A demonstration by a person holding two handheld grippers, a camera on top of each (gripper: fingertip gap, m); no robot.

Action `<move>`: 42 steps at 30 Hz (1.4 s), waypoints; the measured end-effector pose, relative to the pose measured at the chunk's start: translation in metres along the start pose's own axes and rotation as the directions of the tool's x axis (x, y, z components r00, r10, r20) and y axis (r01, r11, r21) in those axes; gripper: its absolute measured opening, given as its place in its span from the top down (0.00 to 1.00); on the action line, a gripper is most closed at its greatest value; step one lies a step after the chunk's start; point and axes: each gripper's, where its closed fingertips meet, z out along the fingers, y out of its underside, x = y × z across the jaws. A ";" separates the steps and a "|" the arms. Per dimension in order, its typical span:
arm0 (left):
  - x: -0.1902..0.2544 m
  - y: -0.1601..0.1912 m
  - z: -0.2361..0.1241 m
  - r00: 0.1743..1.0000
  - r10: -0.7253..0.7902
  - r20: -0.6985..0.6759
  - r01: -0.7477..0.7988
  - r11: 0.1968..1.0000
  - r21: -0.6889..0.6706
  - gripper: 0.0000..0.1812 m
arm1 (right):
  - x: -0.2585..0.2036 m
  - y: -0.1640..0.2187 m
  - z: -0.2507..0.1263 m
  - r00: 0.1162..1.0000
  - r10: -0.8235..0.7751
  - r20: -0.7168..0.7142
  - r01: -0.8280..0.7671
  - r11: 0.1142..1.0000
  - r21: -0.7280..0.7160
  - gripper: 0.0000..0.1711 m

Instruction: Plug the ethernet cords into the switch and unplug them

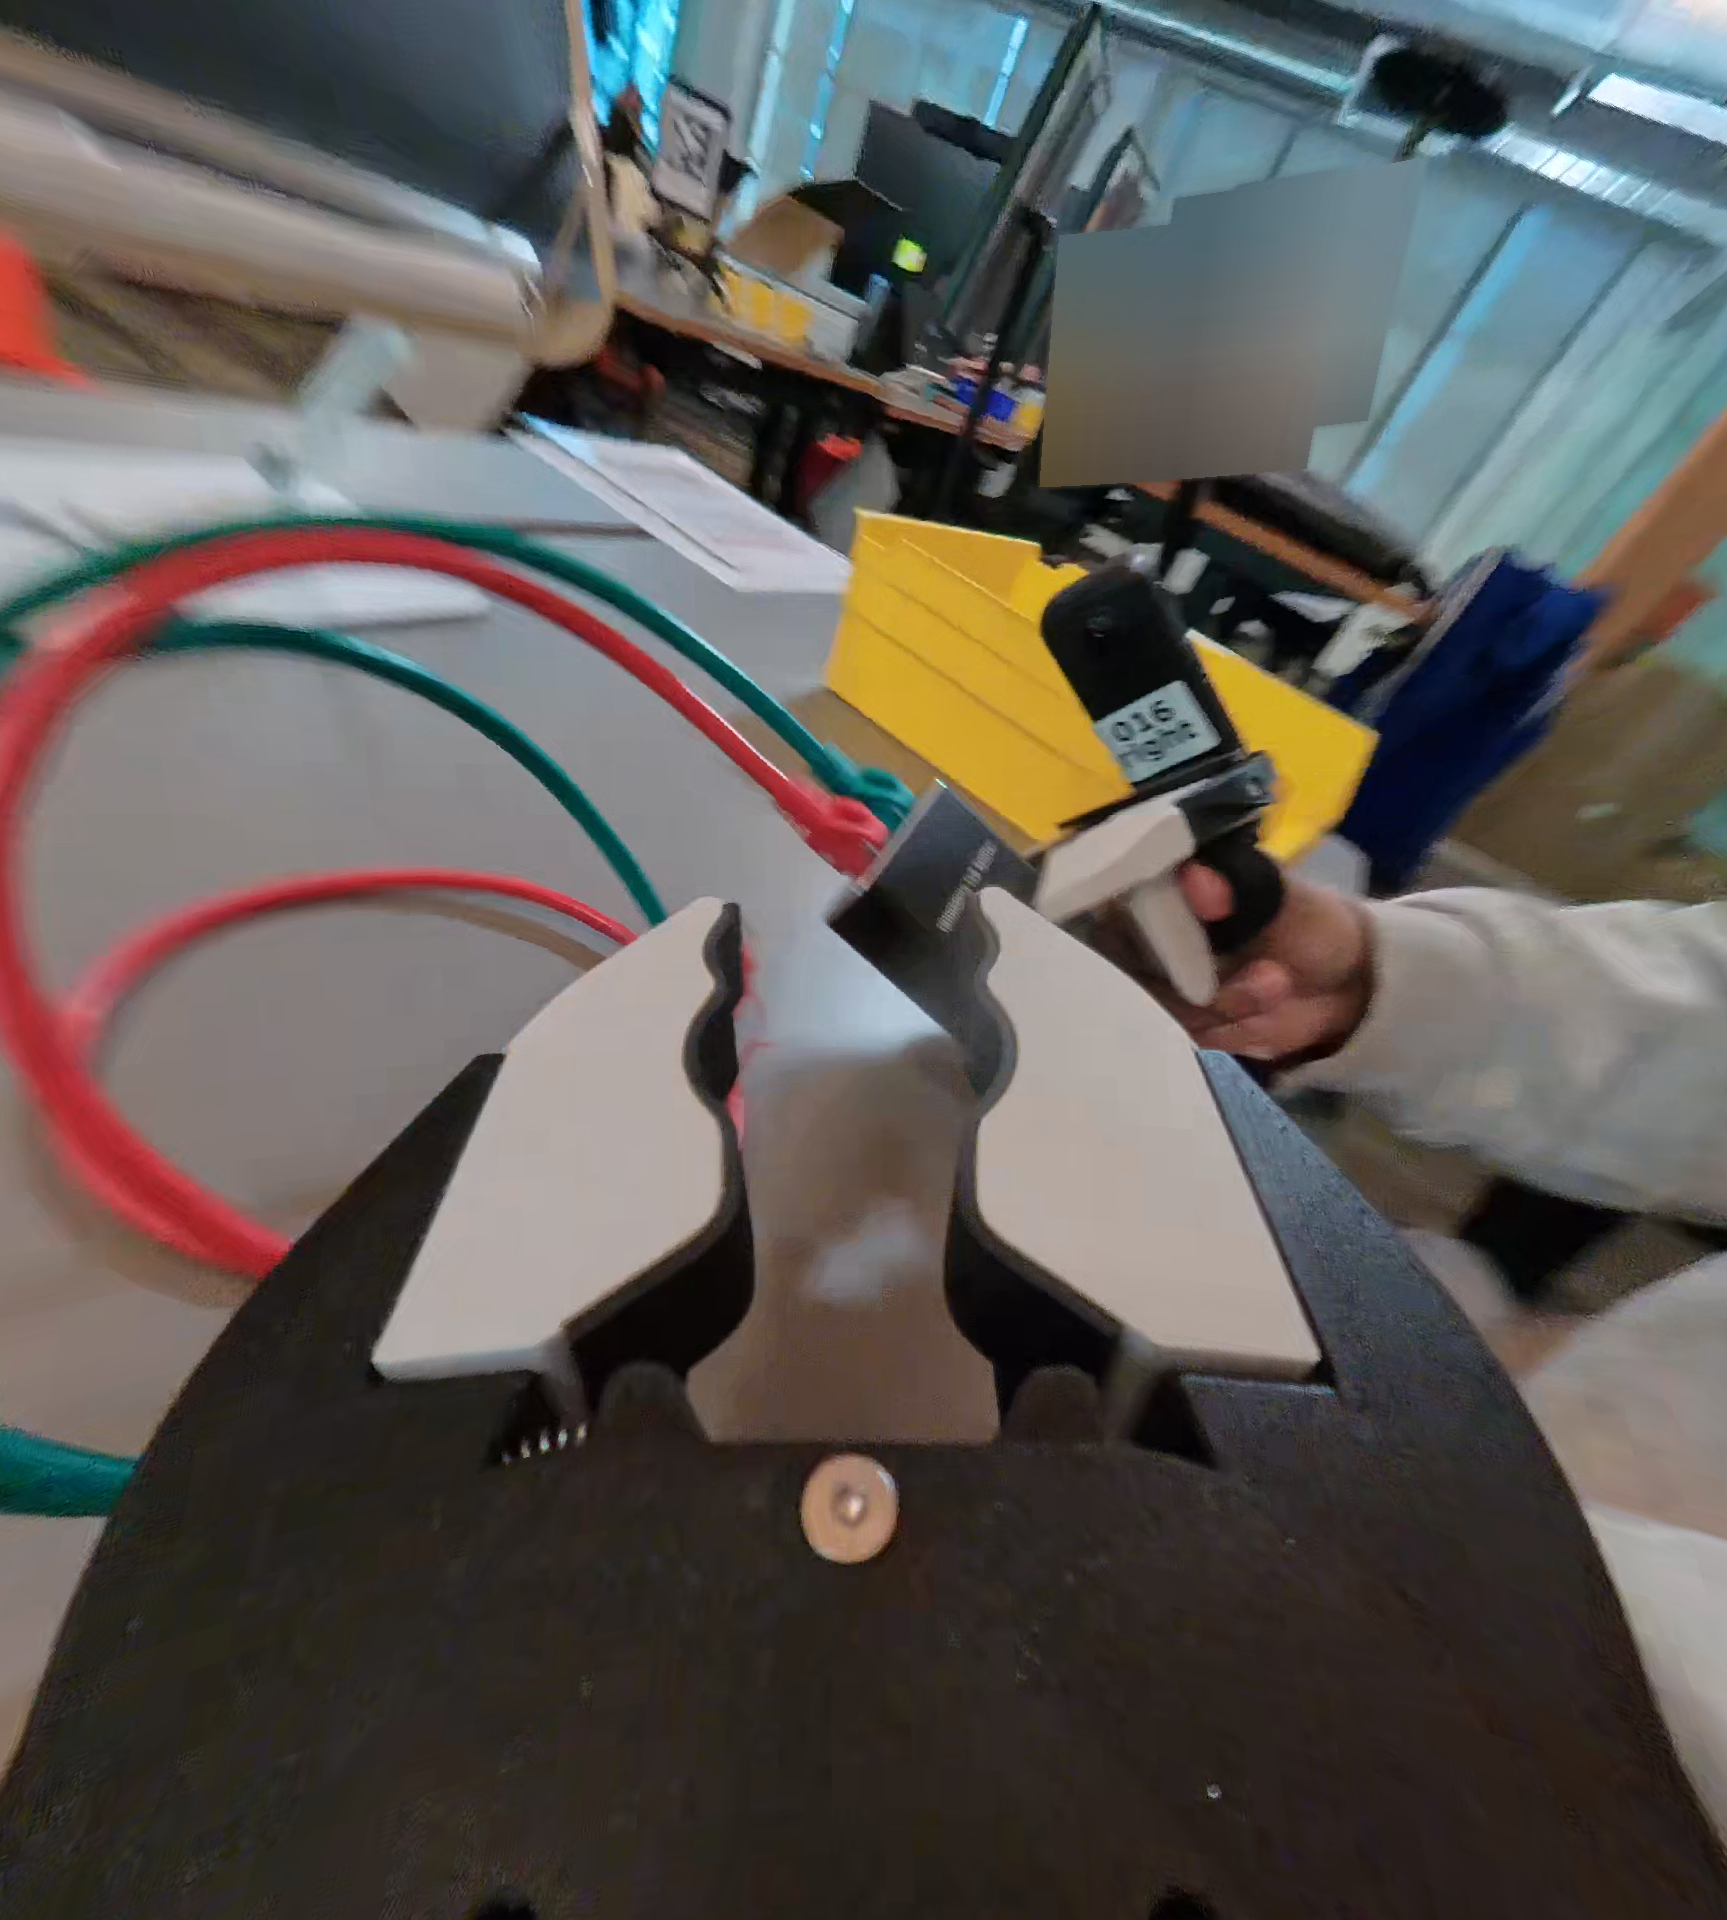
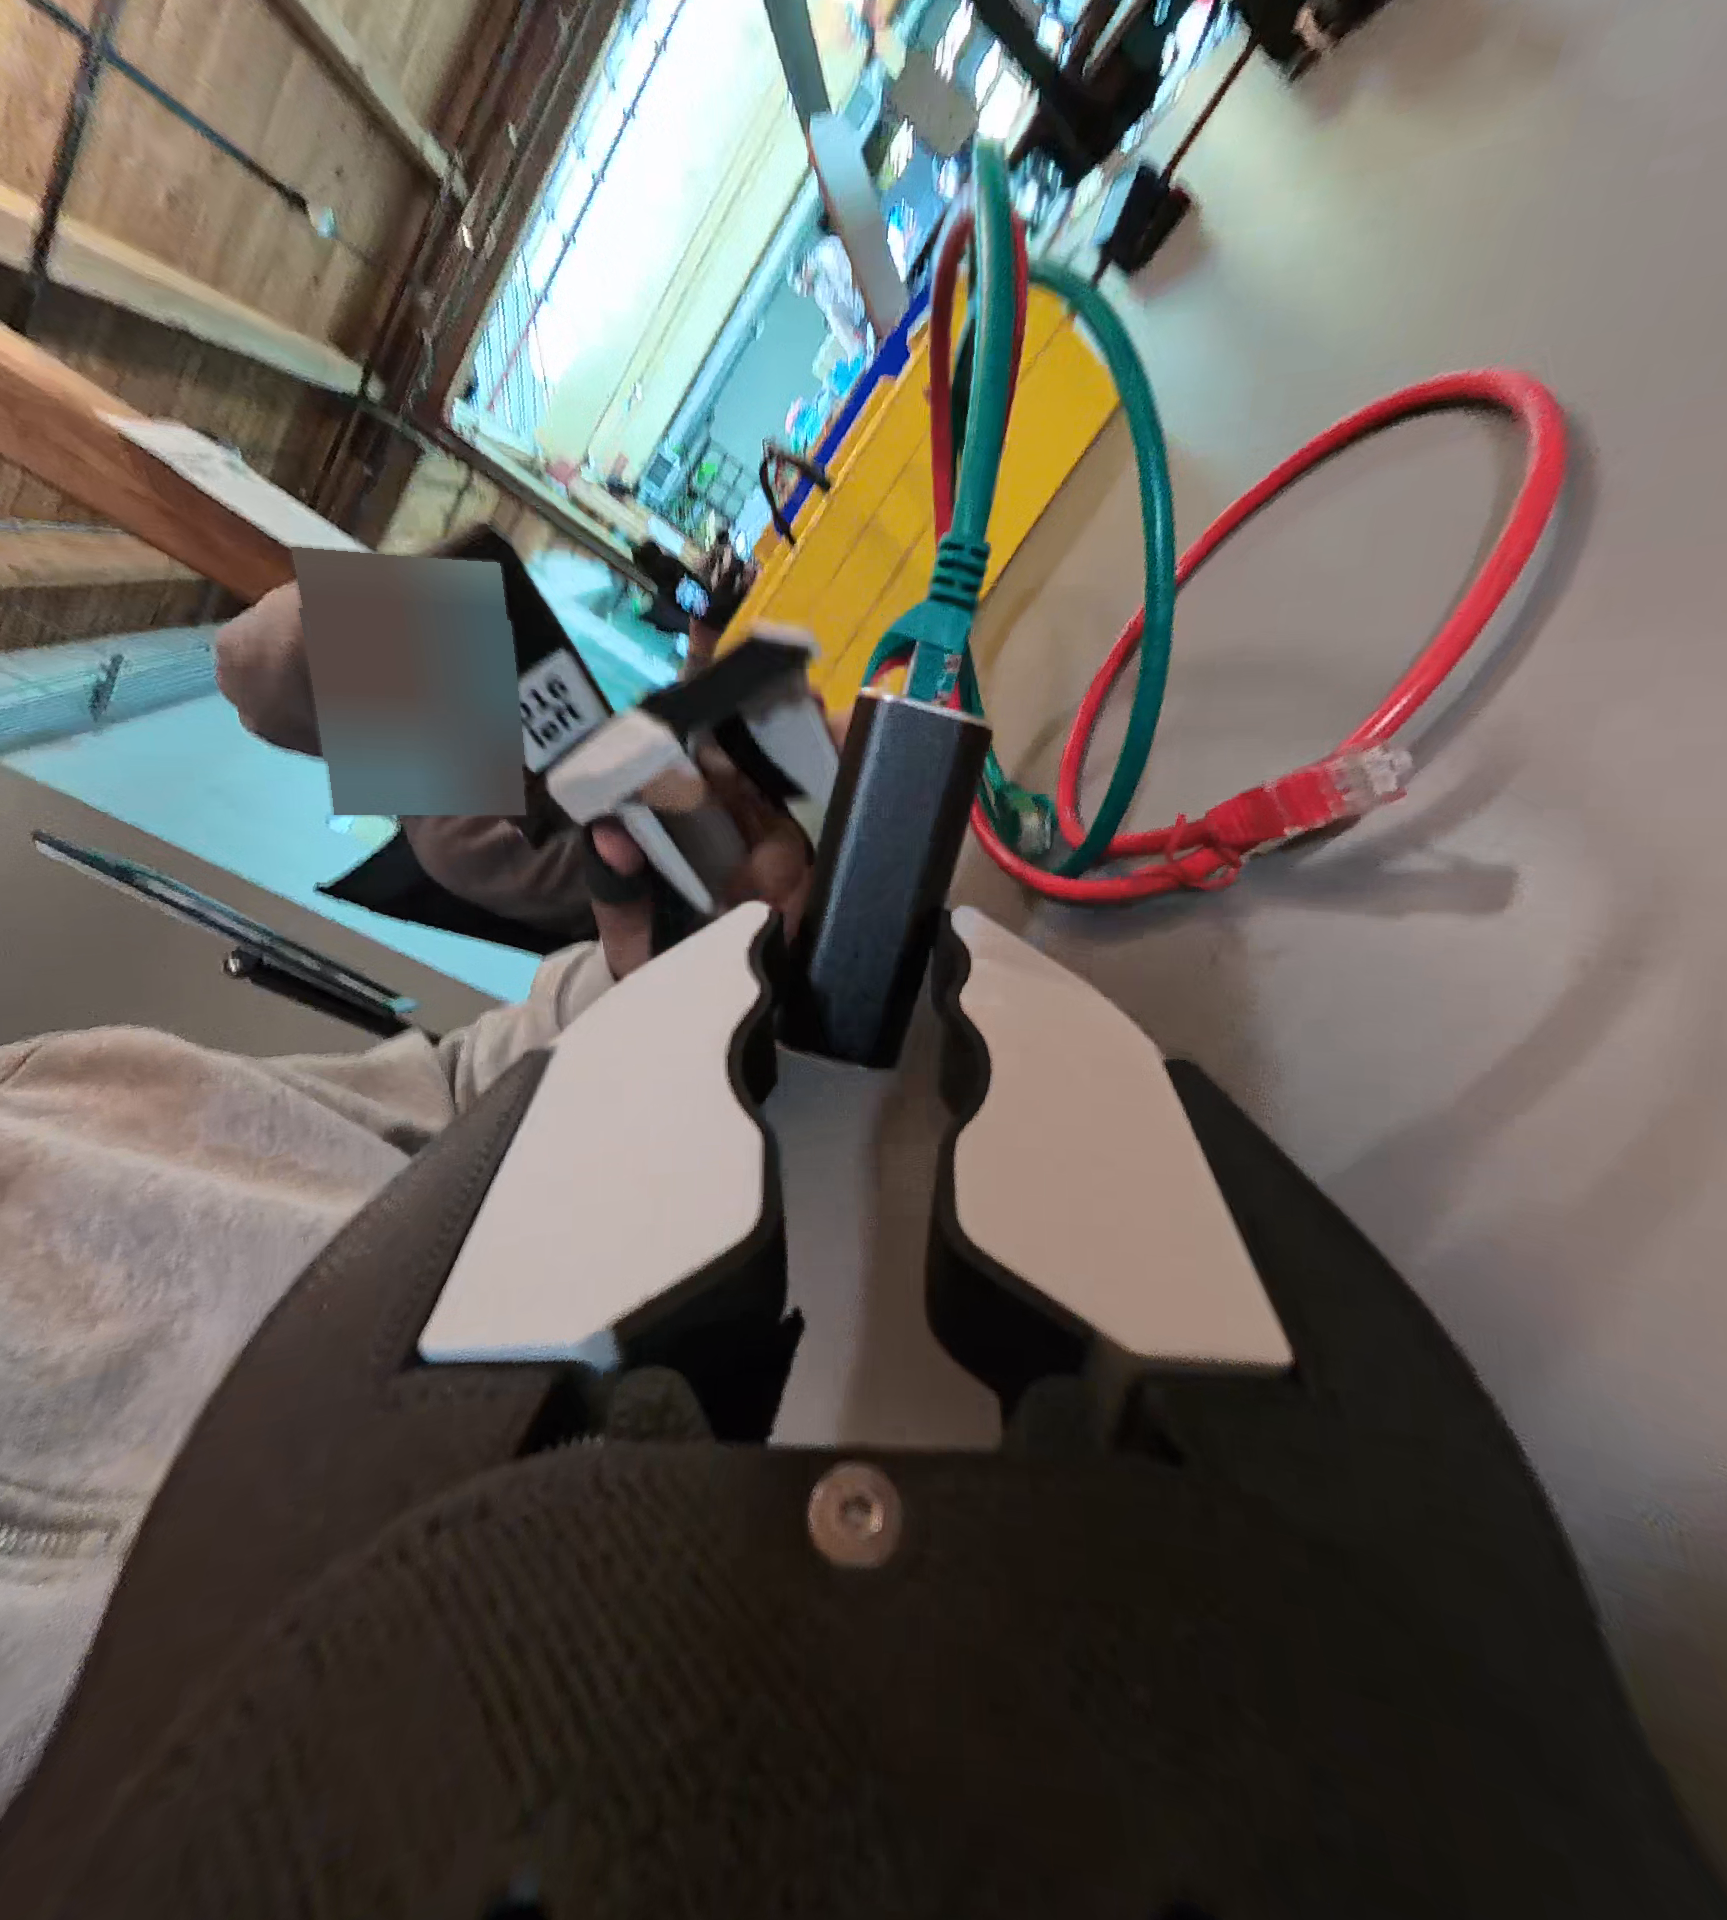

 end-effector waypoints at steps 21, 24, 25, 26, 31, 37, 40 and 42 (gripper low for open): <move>-0.005 -0.017 -0.007 0.134 0.908 0.397 -0.900 0.279 -0.334 0.53 | -0.047 0.072 0.016 0.959 0.107 0.261 0.009 0.914 -0.405 0.86; -0.013 -0.014 -0.007 0.108 0.916 0.386 -0.884 0.266 -0.384 0.54 | -0.050 0.076 0.017 0.958 0.095 0.271 0.027 0.910 -0.414 0.86; -0.016 -0.014 -0.008 0.110 0.914 0.389 -0.876 0.274 -0.397 0.54 | -0.050 0.075 0.018 0.958 0.097 0.270 0.022 0.913 -0.407 0.86; -0.019 -0.013 -0.008 0.119 0.913 0.390 -0.867 0.287 -0.407 0.54 | -0.050 0.073 0.018 0.958 0.101 0.269 0.015 0.917 -0.398 0.86; -0.029 -0.018 -0.014 0.134 0.897 0.421 -0.838 0.329 -0.435 0.56 | -0.041 0.056 0.017 0.967 0.098 0.236 -0.018 0.947 -0.321 0.86; -0.032 -0.026 -0.022 0.172 0.868 0.466 -0.834 0.380 -0.400 0.58 | -0.026 0.038 0.015 0.984 0.065 0.163 -0.028 0.975 -0.222 0.86; -0.030 -0.025 -0.021 0.233 0.853 0.466 -0.830 0.425 -0.363 0.59 | -0.018 0.031 0.014 0.992 0.047 0.115 -0.026 0.983 -0.181 0.86; -0.029 -0.018 -0.018 0.374 0.814 0.444 -0.791 0.530 -0.306 0.63 | -0.014 0.027 0.012 0.995 0.032 0.092 -0.017 0.988 -0.152 0.86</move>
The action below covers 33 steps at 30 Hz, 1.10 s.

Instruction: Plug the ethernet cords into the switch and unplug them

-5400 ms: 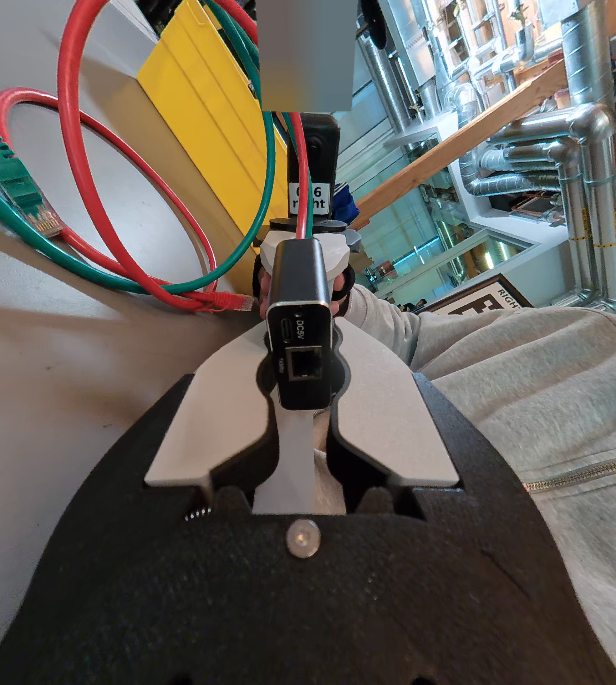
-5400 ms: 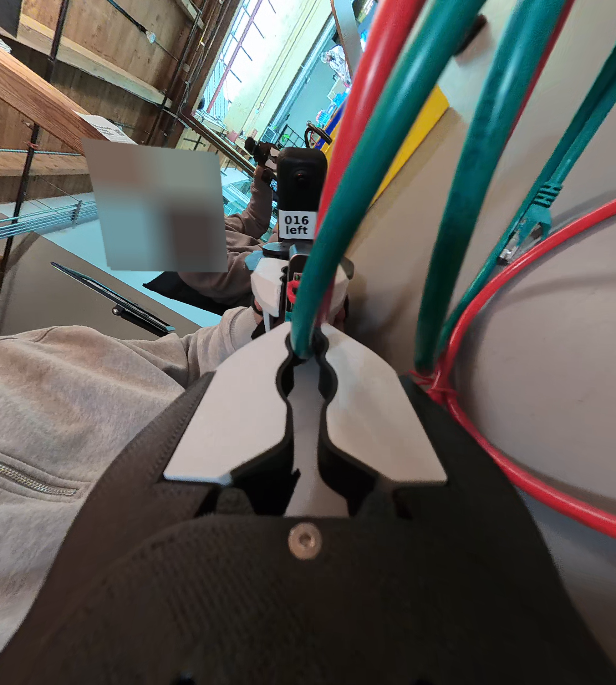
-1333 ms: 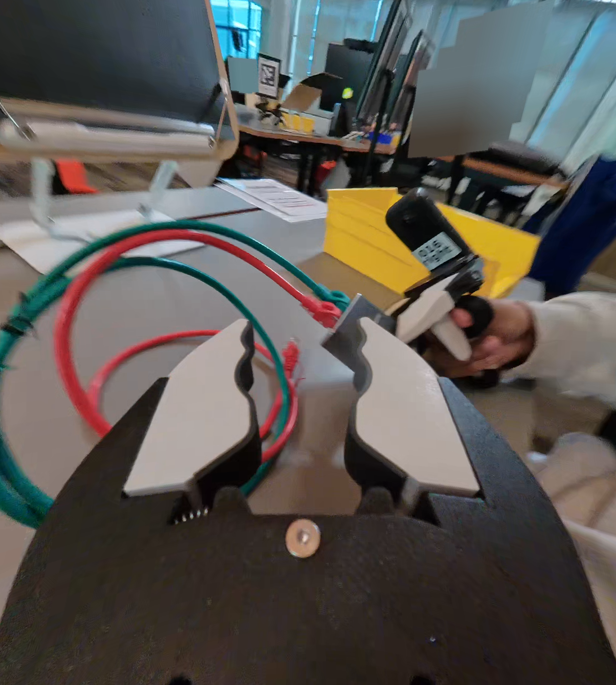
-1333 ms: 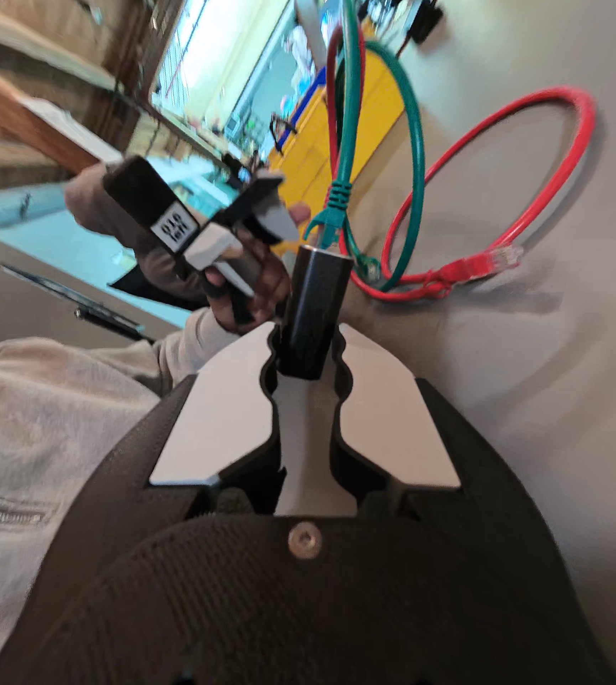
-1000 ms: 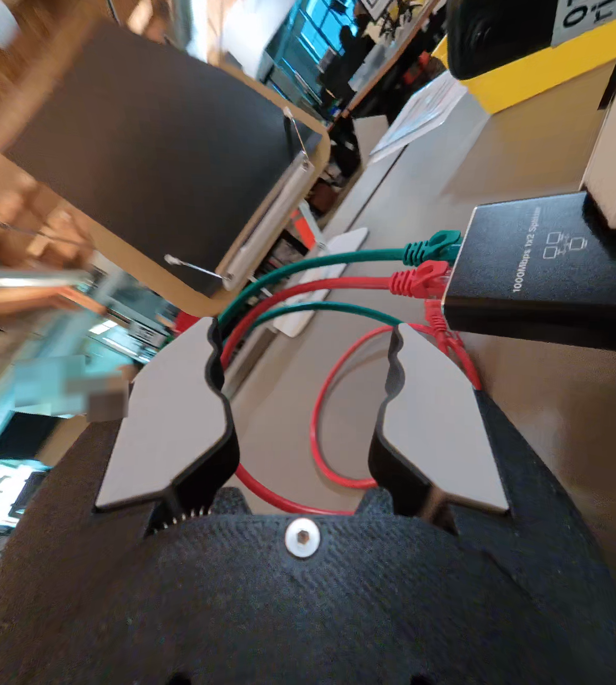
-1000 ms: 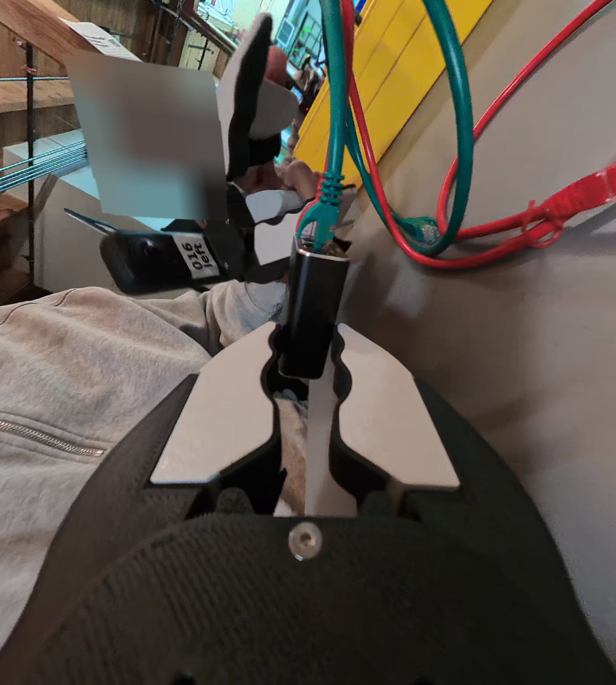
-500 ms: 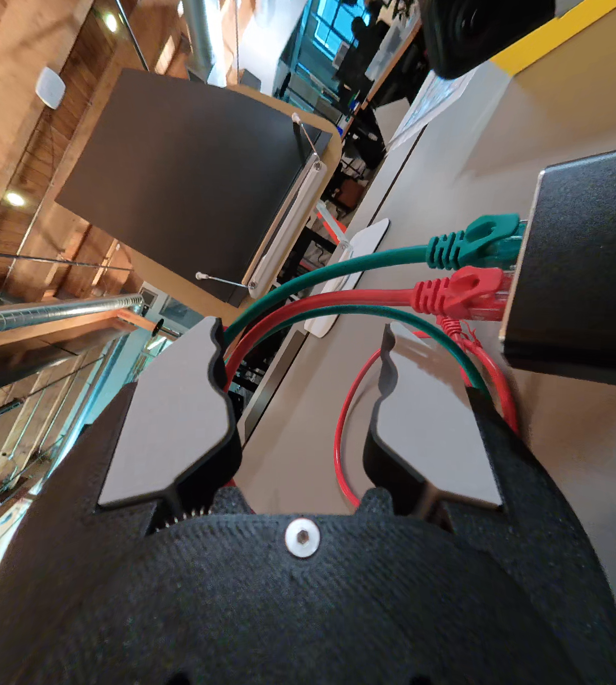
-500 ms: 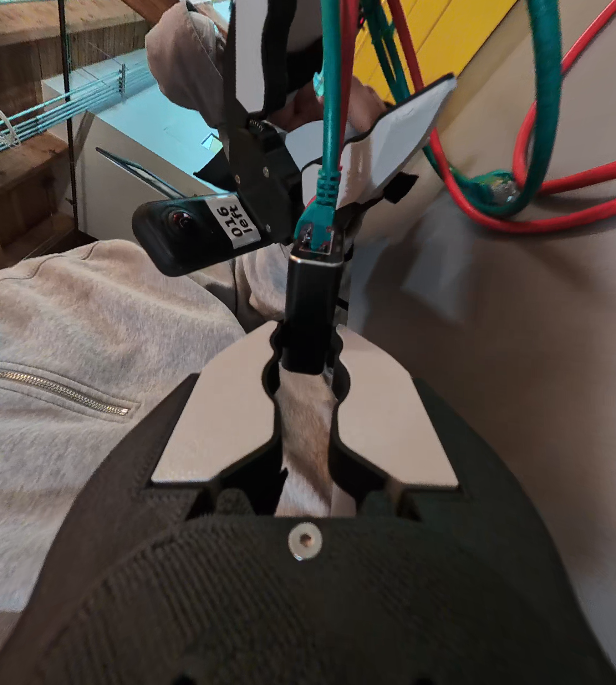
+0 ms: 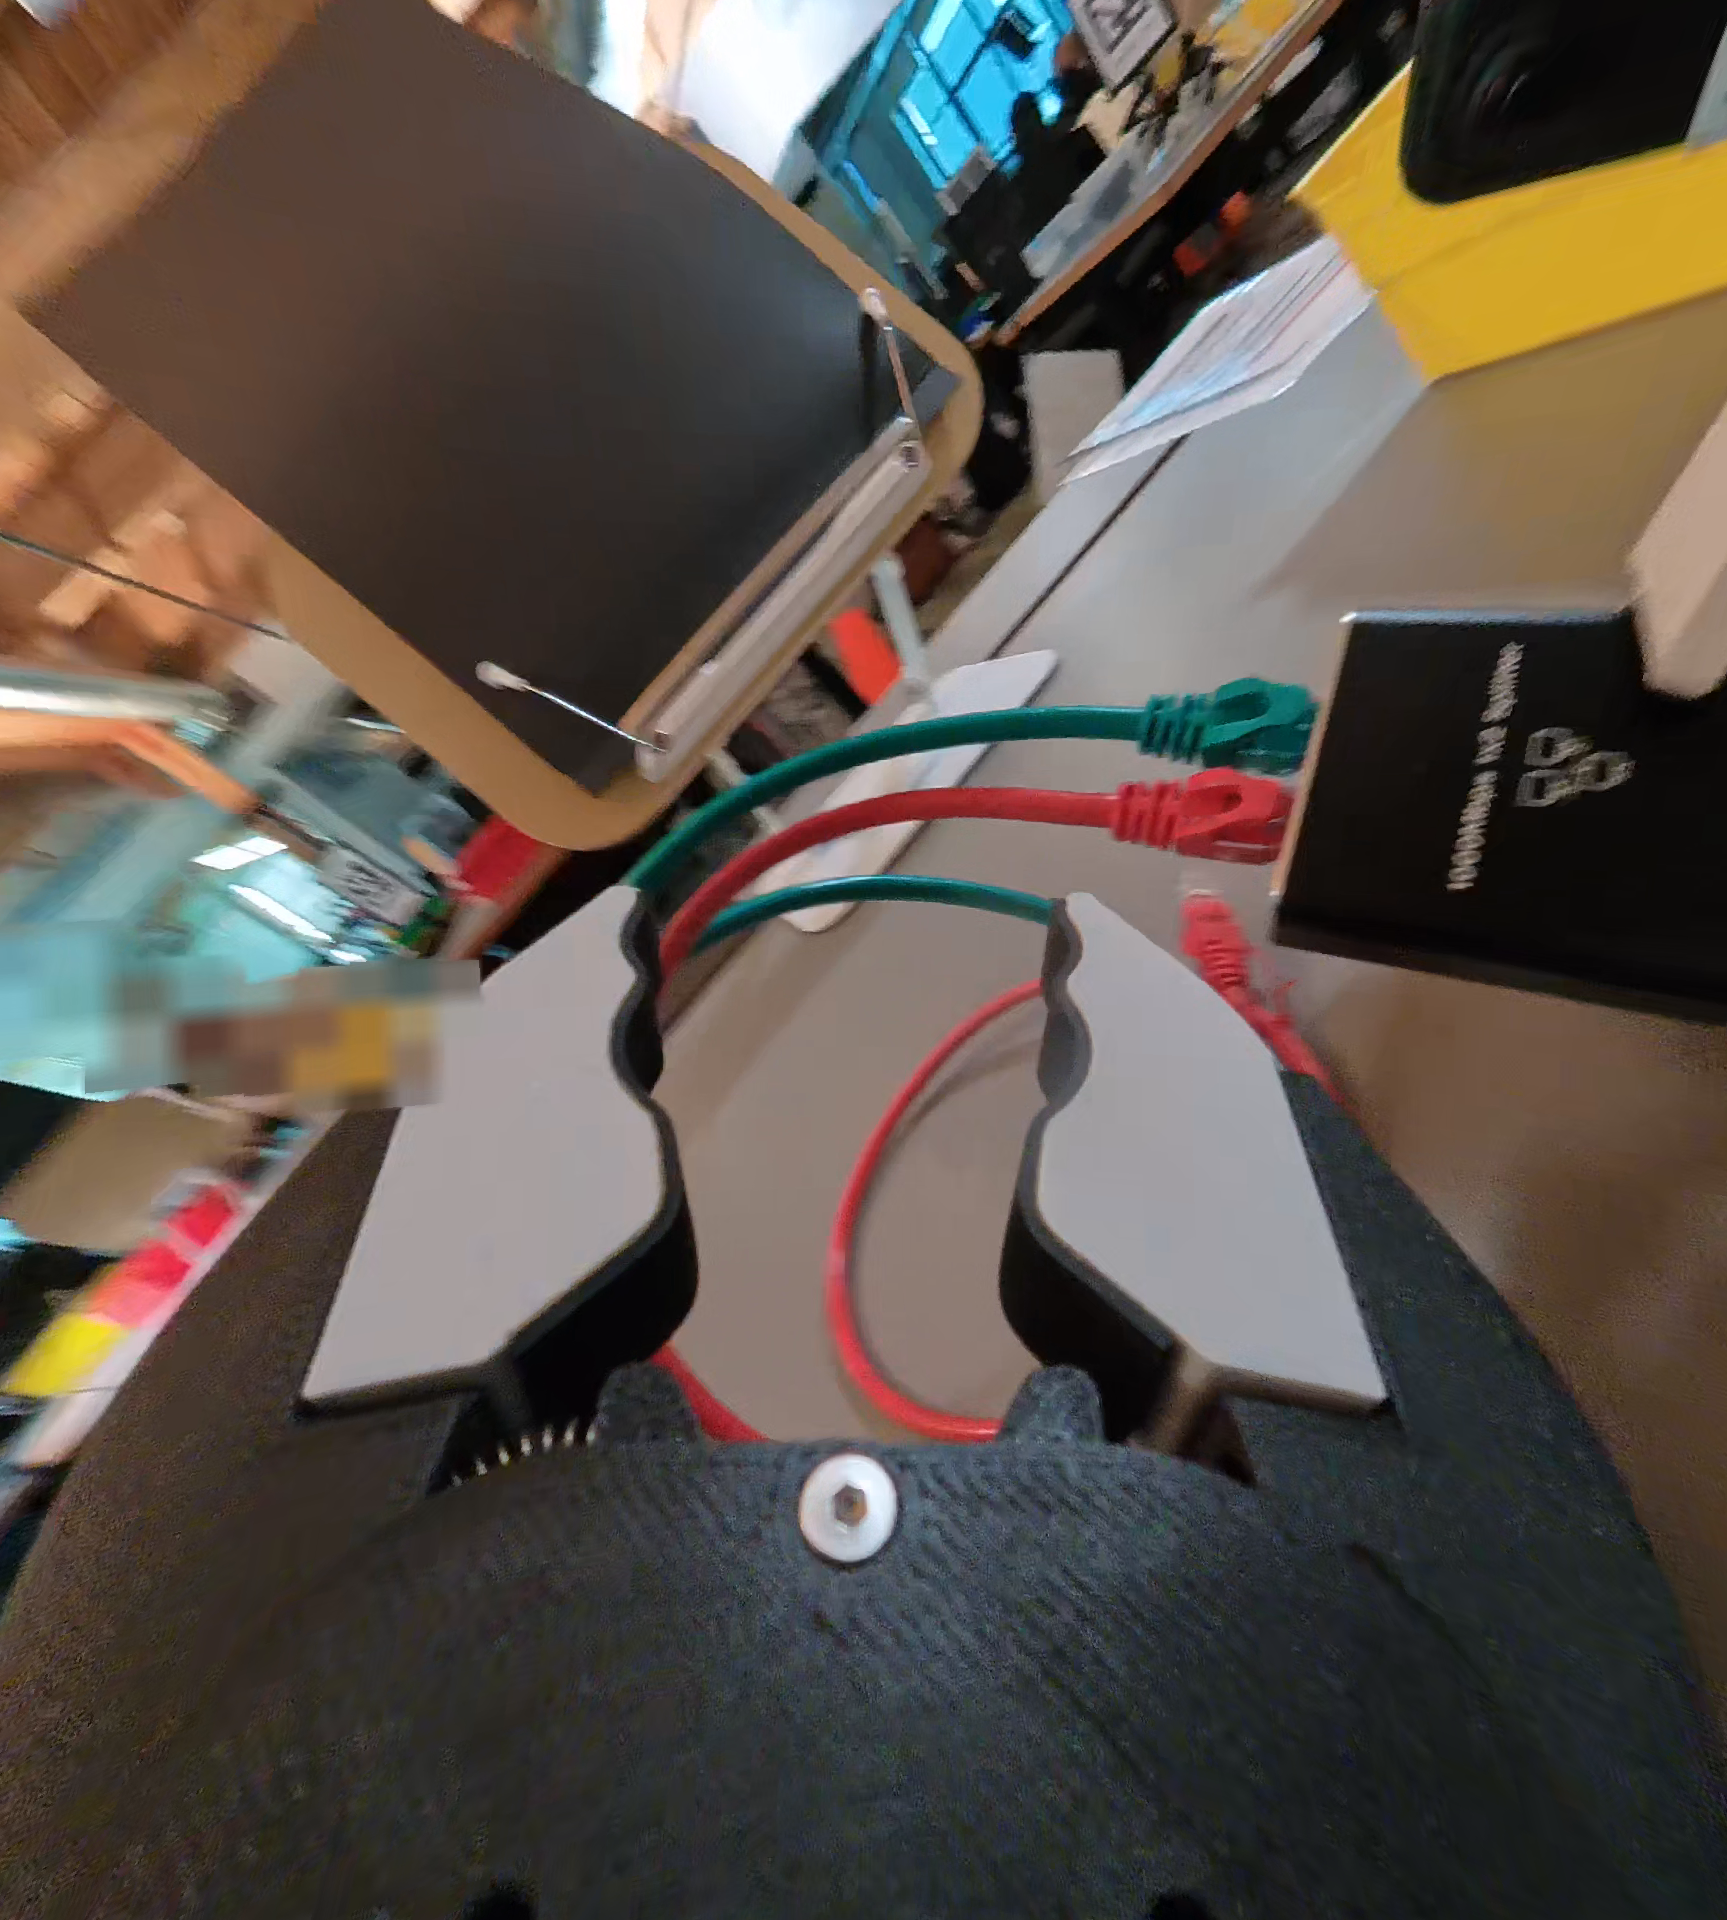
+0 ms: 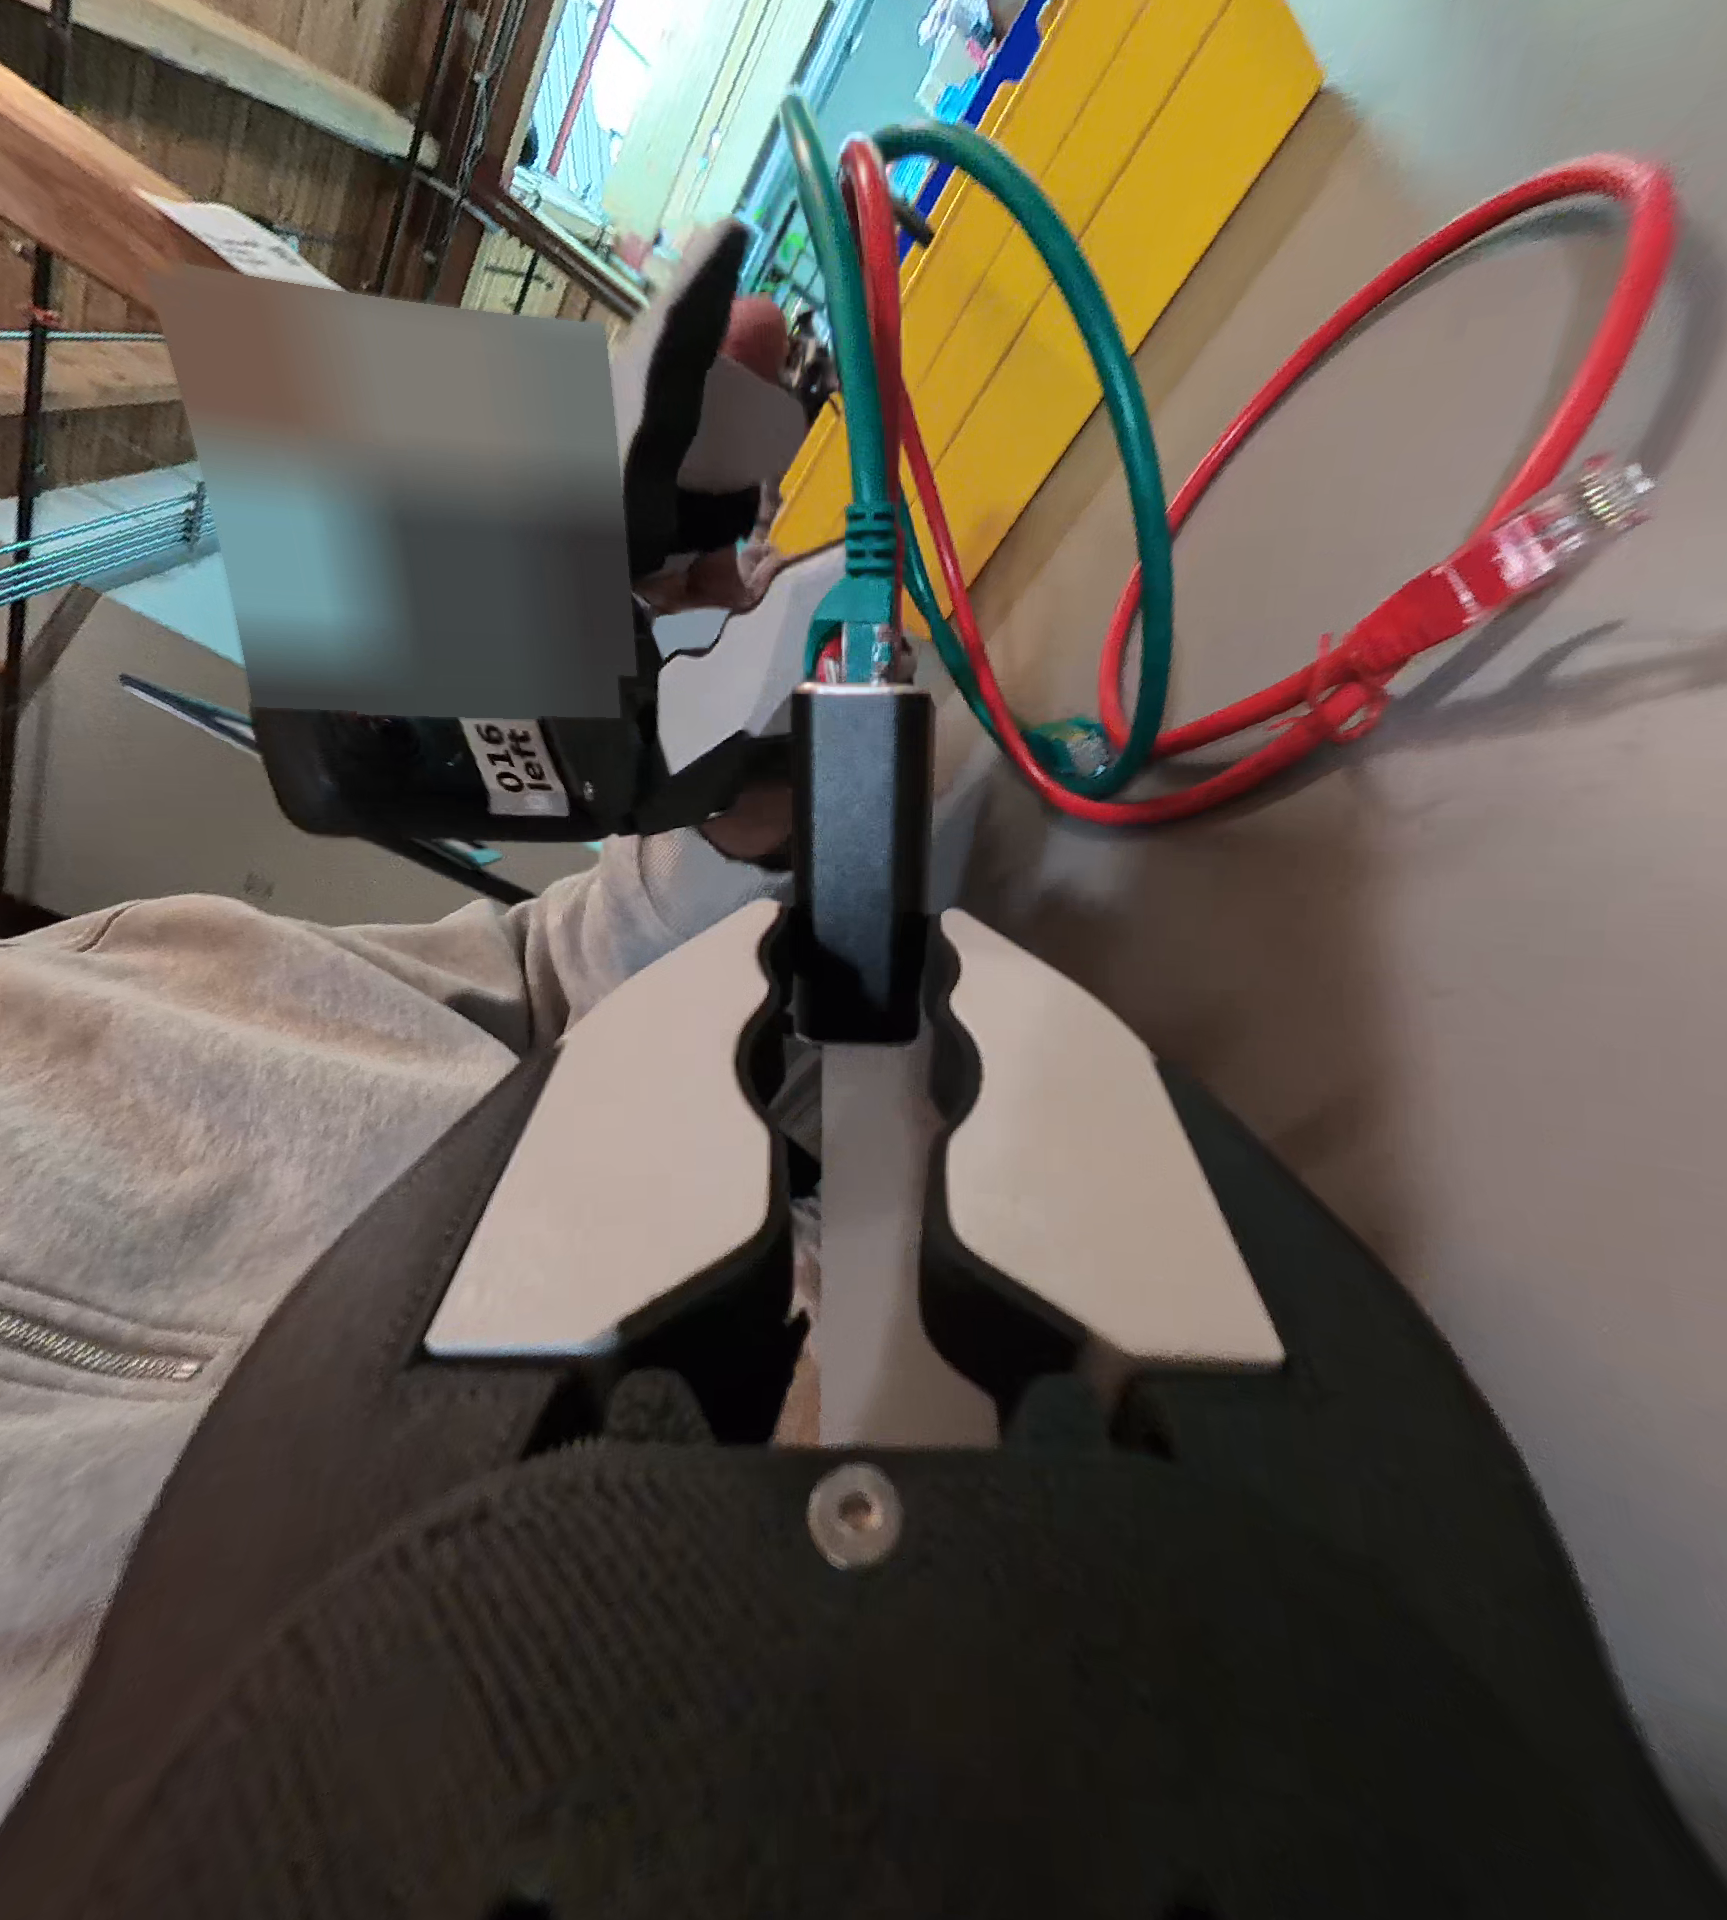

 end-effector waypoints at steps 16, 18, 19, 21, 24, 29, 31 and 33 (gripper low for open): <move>0.082 -0.043 -0.027 -0.102 -0.743 -0.662 0.798 0.337 -0.501 0.78 | -0.021 0.020 0.013 0.993 -0.034 0.116 0.047 0.993 -0.112 0.86; 0.079 -0.046 -0.030 -0.172 -0.728 -0.664 0.801 0.289 -0.524 0.81 | -0.024 0.024 0.014 0.991 -0.051 0.125 0.067 0.989 -0.134 0.86; 0.079 -0.046 -0.031 -0.197 -0.725 -0.660 0.796 0.275 -0.539 0.82 | -0.024 0.025 0.015 0.990 -0.053 0.129 0.071 0.987 -0.141 0.86; 0.080 -0.045 -0.031 -0.234 -0.729 -0.643 0.791 0.242 -0.562 0.86 | -0.026 0.026 0.015 0.989 -0.052 0.138 0.072 0.987 -0.146 0.86; 0.079 -0.042 -0.028 -0.272 -0.740 -0.615 0.786 0.198 -0.586 0.87 | -0.024 0.024 0.015 0.990 -0.063 0.123 0.079 0.988 -0.132 0.86; 0.075 -0.039 -0.025 -0.313 -0.751 -0.582 0.788 0.136 -0.600 0.87 | -0.021 0.015 0.014 0.990 -0.110 0.083 0.116 0.990 -0.082 0.86; 0.074 -0.037 -0.024 -0.336 -0.751 -0.569 0.786 0.108 -0.608 0.87 | -0.021 0.011 0.012 0.990 -0.122 0.070 0.126 0.991 -0.053 0.86; 0.073 -0.036 -0.023 -0.348 -0.751 -0.561 0.784 0.095 -0.614 0.86 | -0.021 0.005 0.009 0.991 -0.122 0.063 0.123 0.992 -0.016 0.86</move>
